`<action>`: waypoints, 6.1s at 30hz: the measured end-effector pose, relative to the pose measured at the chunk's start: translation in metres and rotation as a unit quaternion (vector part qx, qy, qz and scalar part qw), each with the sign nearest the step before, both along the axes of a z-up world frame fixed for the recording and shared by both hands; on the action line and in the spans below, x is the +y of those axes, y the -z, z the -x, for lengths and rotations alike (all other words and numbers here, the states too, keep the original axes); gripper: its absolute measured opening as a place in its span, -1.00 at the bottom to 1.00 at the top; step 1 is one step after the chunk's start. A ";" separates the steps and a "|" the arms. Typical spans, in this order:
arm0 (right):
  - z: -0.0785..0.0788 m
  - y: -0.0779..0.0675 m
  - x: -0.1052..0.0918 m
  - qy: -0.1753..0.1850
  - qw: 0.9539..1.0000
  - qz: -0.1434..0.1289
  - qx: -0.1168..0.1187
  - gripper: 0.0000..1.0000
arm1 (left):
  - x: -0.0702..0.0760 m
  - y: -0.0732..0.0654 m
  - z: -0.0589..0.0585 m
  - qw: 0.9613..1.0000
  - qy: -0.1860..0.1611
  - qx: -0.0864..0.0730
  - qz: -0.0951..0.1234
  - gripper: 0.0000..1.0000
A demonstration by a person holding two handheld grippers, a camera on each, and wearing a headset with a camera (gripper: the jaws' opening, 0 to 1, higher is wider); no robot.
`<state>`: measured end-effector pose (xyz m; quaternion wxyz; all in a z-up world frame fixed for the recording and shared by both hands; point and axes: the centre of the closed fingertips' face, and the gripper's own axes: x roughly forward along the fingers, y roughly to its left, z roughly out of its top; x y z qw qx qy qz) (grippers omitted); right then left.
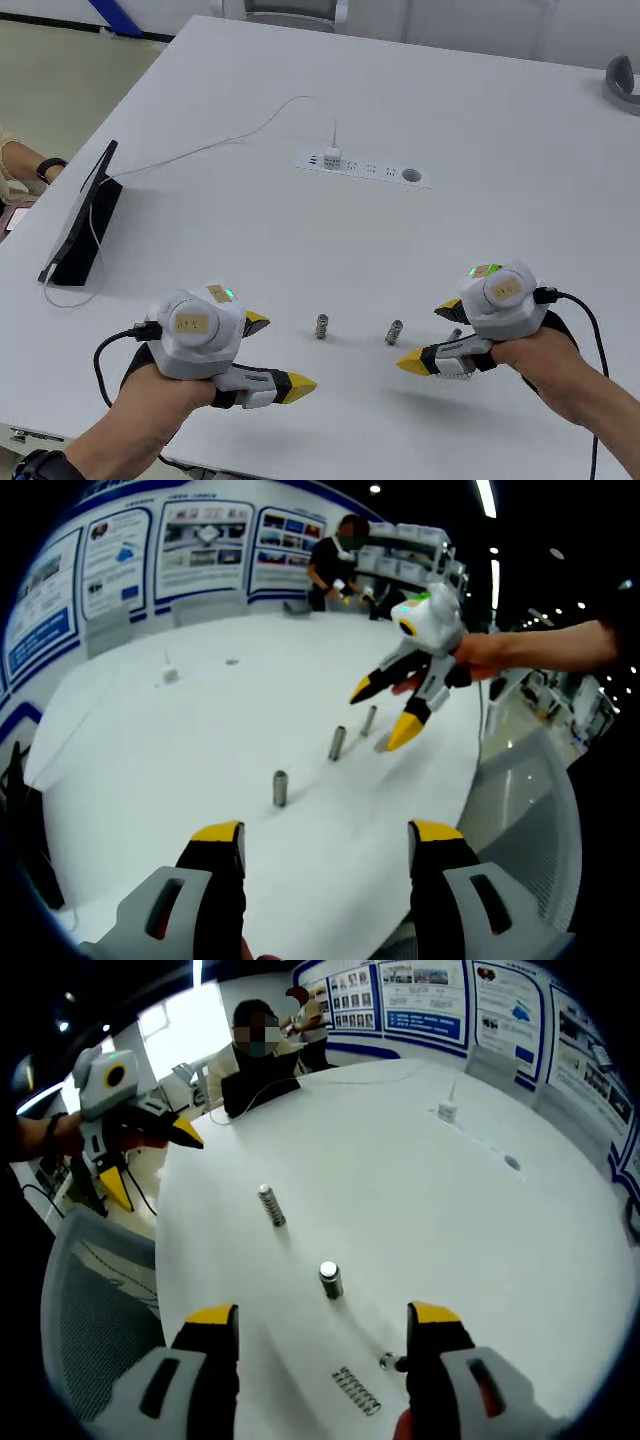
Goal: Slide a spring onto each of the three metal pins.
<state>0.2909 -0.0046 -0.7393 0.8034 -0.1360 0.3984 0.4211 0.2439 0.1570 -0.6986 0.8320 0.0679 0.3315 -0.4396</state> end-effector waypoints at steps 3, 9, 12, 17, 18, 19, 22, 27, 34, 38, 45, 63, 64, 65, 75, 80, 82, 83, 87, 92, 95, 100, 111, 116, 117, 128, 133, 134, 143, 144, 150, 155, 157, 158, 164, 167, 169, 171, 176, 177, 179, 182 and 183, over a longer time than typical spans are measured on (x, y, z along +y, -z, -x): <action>0.002 -0.005 -0.002 0.010 1.000 -0.010 -0.004 0.43 | -0.002 0.000 -0.001 1.000 0.000 0.001 0.002 0.35; 0.006 -0.011 -0.010 0.032 0.999 -0.022 -0.008 0.45 | -0.007 0.001 -0.002 1.000 0.002 0.001 0.004 0.36; 0.010 -0.013 -0.014 0.048 0.998 -0.036 -0.007 0.45 | -0.010 0.000 -0.004 1.000 0.002 0.001 0.007 0.36; 0.018 -0.014 -0.024 0.066 0.997 -0.040 -0.009 0.48 | -0.017 0.001 -0.005 1.000 0.007 0.002 0.007 0.38; 0.020 -0.015 -0.026 0.069 0.997 -0.042 -0.008 0.48 | -0.018 0.001 -0.005 1.000 0.008 0.002 0.007 0.38; 0.022 -0.017 -0.027 0.072 0.996 -0.045 -0.008 0.49 | -0.019 0.001 -0.005 1.000 0.010 0.003 0.008 0.39; 0.026 -0.019 -0.033 0.084 0.995 -0.052 -0.011 0.51 | -0.025 0.001 -0.005 1.000 0.015 0.004 0.008 0.41; 0.036 -0.020 -0.044 0.108 0.992 -0.062 -0.009 0.53 | -0.035 0.002 -0.004 1.000 0.028 0.006 0.009 0.42; 0.048 -0.018 -0.056 0.130 0.989 -0.066 -0.005 0.55 | -0.051 0.003 0.000 0.999 0.048 0.012 0.014 0.42; 0.055 -0.018 -0.063 0.145 0.987 -0.071 -0.002 0.58 | -0.061 0.004 0.002 0.998 0.059 0.015 0.017 0.43; 0.066 -0.017 -0.076 0.166 0.983 -0.079 0.002 0.62 | -0.081 0.006 0.007 0.996 0.083 0.020 0.021 0.43; 0.087 -0.014 -0.106 0.216 0.972 -0.090 0.002 0.65 | -0.128 0.014 0.019 0.989 0.147 0.029 0.014 0.42; 0.088 -0.014 -0.107 0.217 0.972 -0.090 0.002 0.65 | -0.131 0.014 0.020 0.988 0.152 0.029 0.013 0.42; 0.090 -0.014 -0.109 0.220 0.971 -0.091 0.003 0.65 | -0.134 0.014 0.021 0.987 0.157 0.027 0.011 0.41; 0.098 -0.013 -0.116 0.234 0.967 -0.097 0.005 0.65 | -0.159 0.018 0.020 0.983 0.184 0.024 0.003 0.38; 0.101 -0.012 -0.117 0.236 0.967 -0.098 0.007 0.65 | -0.167 0.020 0.017 0.981 0.191 0.022 0.001 0.37; 0.101 -0.012 -0.118 0.237 0.967 -0.099 0.006 0.65 | -0.170 0.019 0.017 0.981 0.192 0.021 0.000 0.36; 0.101 -0.012 -0.118 0.237 0.966 -0.100 0.006 0.65 | -0.171 0.020 0.016 0.981 0.193 0.022 0.000 0.36; 0.102 -0.012 -0.118 0.237 0.966 -0.102 0.007 0.65 | -0.175 0.023 0.016 0.980 0.197 0.021 -0.005 0.36; 0.104 -0.011 -0.117 0.236 0.966 -0.104 0.009 0.65 | -0.179 0.029 0.011 0.980 0.197 0.017 -0.019 0.33; 0.105 -0.011 -0.116 0.236 0.966 -0.106 0.009 0.65 | -0.184 0.031 0.008 0.979 0.200 0.010 -0.031 0.28; 0.107 -0.010 -0.114 0.234 0.966 -0.107 0.011 0.65 | -0.192 0.040 -0.001 0.979 0.197 -0.002 -0.051 0.18; 0.111 -0.008 -0.111 0.234 0.965 -0.114 0.017 0.65 | -0.214 0.059 -0.007 0.978 0.199 -0.006 -0.063 -0.07; 0.115 -0.007 -0.112 0.235 0.965 -0.115 0.021 0.64 | -0.221 0.072 -0.010 0.979 0.192 -0.001 -0.070 -0.16; 0.116 -0.006 -0.113 0.236 0.965 -0.115 0.023 0.64 | -0.222 0.075 -0.011 0.979 0.189 0.000 -0.071 -0.19; 0.121 -0.003 -0.118 0.239 0.964 -0.116 0.029 0.64 | -0.228 0.094 -0.017 0.982 0.169 0.009 -0.081 -0.43; 0.120 -0.002 -0.116 0.238 0.963 -0.119 0.031 0.64 | -0.228 0.099 -0.021 0.983 0.162 0.010 -0.084 -0.53; 0.120 -0.002 -0.115 0.238 0.963 -0.119 0.031 0.64 | -0.227 0.099 -0.021 0.984 0.158 0.010 -0.084 -0.57; 0.120 -0.002 -0.112 0.235 0.964 -0.119 0.032 0.64 | -0.229 0.105 -0.022 0.984 0.157 0.005 -0.087 -0.75; 0.120 -0.001 -0.113 0.235 0.964 -0.119 0.032 0.64 | -0.229 0.105 -0.021 0.984 0.154 0.008 -0.086 -0.77; 0.121 -0.001 -0.115 0.237 0.964 -0.118 0.034 0.64 | -0.226 0.103 -0.019 0.987 0.142 0.013 -0.078 -0.78; 0.121 -0.001 -0.115 0.239 0.963 -0.121 0.034 0.64 | -0.219 0.102 -0.013 0.988 0.136 0.024 -0.070 -0.79; 0.121 -0.001 -0.114 0.238 0.963 -0.122 0.034 0.64 | -0.216 0.100 -0.010 0.988 0.137 0.025 -0.070 -0.79; 0.121 -0.001 -0.113 0.237 0.963 -0.122 0.034 0.64 | -0.214 0.099 -0.009 0.988 0.137 0.025 -0.069 -0.79; 0.120 -0.002 -0.109 0.238 0.962 -0.130 0.034 0.64 | -0.200 0.092 -0.003 0.990 0.126 0.026 -0.063 -0.79; 0.120 -0.001 -0.106 0.233 0.963 -0.130 0.034 0.64 | -0.190 0.088 0.003 0.990 0.122 0.029 -0.059 -0.79; 0.120 -0.001 -0.105 0.231 0.964 -0.130 0.035 0.64 | -0.184 0.087 0.006 0.991 0.120 0.029 -0.059 -0.79; 0.120 -0.002 -0.103 0.229 0.964 -0.130 0.035 0.64 | -0.178 0.086 0.008 0.991 0.119 0.030 -0.058 -0.79; 0.121 -0.003 -0.096 0.219 0.966 -0.135 0.036 0.64 | -0.164 0.078 0.014 0.991 0.116 0.031 -0.054 -0.79; 0.121 -0.004 -0.093 0.216 0.966 -0.138 0.036 0.63 | -0.161 0.076 0.014 0.992 0.114 0.030 -0.053 -0.79; 0.121 -0.006 -0.090 0.212 0.966 -0.142 0.036 0.62 | -0.157 0.074 0.014 0.992 0.114 0.029 -0.051 -0.79; 0.121 -0.008 -0.086 0.207 0.967 -0.145 0.037 0.61 | -0.151 0.067 0.014 0.992 0.112 0.024 -0.049 -0.79; 0.120 -0.008 -0.086 0.206 0.967 -0.146 0.036 0.60 | -0.150 0.065 0.014 0.992 0.112 0.023 -0.048 -0.79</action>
